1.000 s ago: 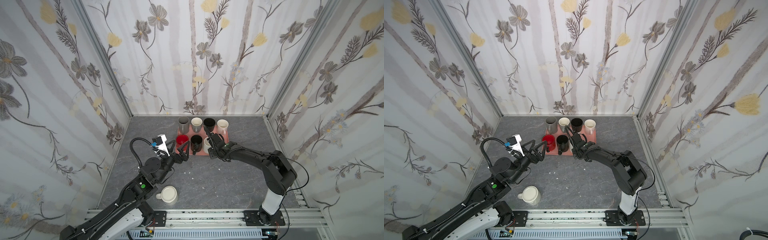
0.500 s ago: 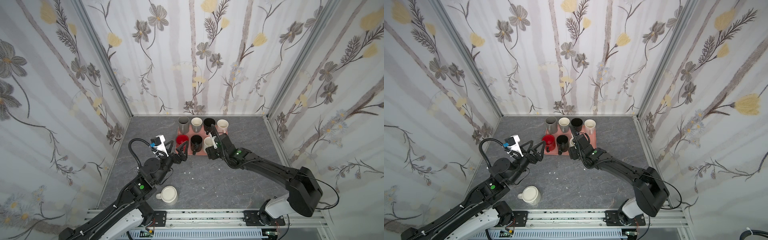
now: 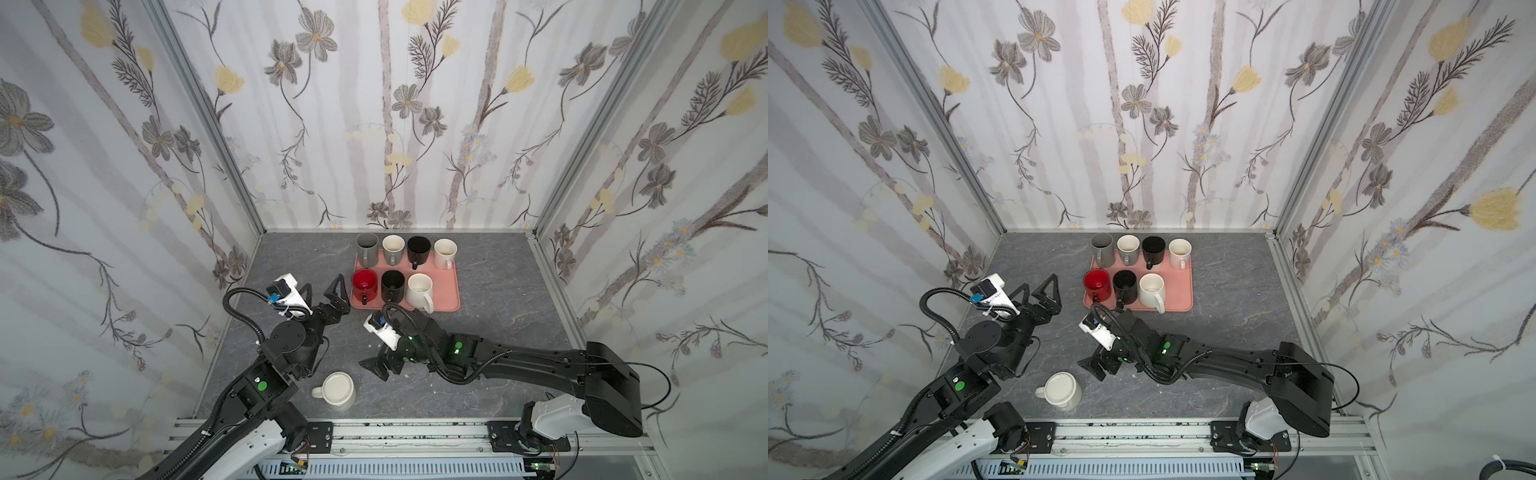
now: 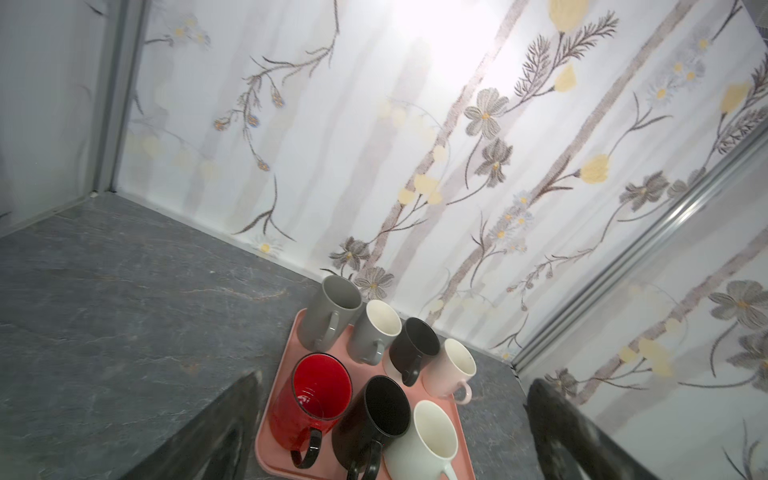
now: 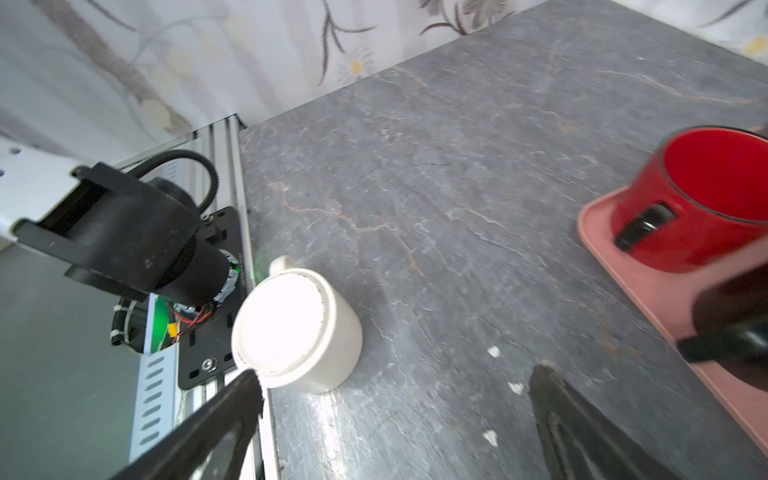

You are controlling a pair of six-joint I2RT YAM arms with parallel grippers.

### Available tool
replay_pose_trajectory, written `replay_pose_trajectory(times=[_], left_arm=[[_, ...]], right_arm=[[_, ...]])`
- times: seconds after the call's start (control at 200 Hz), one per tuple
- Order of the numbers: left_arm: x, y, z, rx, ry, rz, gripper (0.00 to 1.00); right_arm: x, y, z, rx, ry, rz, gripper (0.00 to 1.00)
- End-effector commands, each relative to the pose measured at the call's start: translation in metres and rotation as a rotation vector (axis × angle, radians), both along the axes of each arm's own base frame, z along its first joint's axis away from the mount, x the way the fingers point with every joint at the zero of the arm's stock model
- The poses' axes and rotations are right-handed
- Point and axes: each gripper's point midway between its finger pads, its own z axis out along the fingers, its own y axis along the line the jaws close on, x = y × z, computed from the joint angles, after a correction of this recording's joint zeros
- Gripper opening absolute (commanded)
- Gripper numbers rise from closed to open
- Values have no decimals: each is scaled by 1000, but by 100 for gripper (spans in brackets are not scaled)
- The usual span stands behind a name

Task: Turn the mug right side up
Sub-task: 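Reach the right gripper to the upside-down cream mug and grasp it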

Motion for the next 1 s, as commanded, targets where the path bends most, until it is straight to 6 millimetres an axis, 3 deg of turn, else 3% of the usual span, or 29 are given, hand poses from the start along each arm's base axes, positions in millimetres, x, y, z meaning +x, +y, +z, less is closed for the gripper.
replay_pose_trajectory(times=[0.0, 0.04, 0.055, 0.14, 0.215, 0.629, 0.789, 0.999], left_arm=[[-4, 28, 0, -13, 33, 137, 100], [-6, 32, 3, -22, 29, 145, 100], [-7, 32, 4, -23, 30, 145, 100], [-10, 36, 7, -38, 23, 144, 100], [-14, 38, 9, -52, 17, 141, 100], [-16, 40, 2, -60, 25, 140, 100], [-15, 38, 0, -56, 25, 137, 100], [-13, 35, -4, -43, 38, 127, 100]], right_arm=[[-21, 32, 12, 64, -80, 109, 100], [-28, 41, 10, 60, -97, 133, 100], [-31, 45, -1, 36, -94, 143, 100], [-41, 61, -17, 4, -122, 166, 100], [-44, 70, -22, 4, -146, 170, 100], [-62, 91, -59, -91, -205, 201, 100], [-55, 92, -82, -166, -211, 181, 100], [-25, 80, -93, -208, -188, 80, 98]])
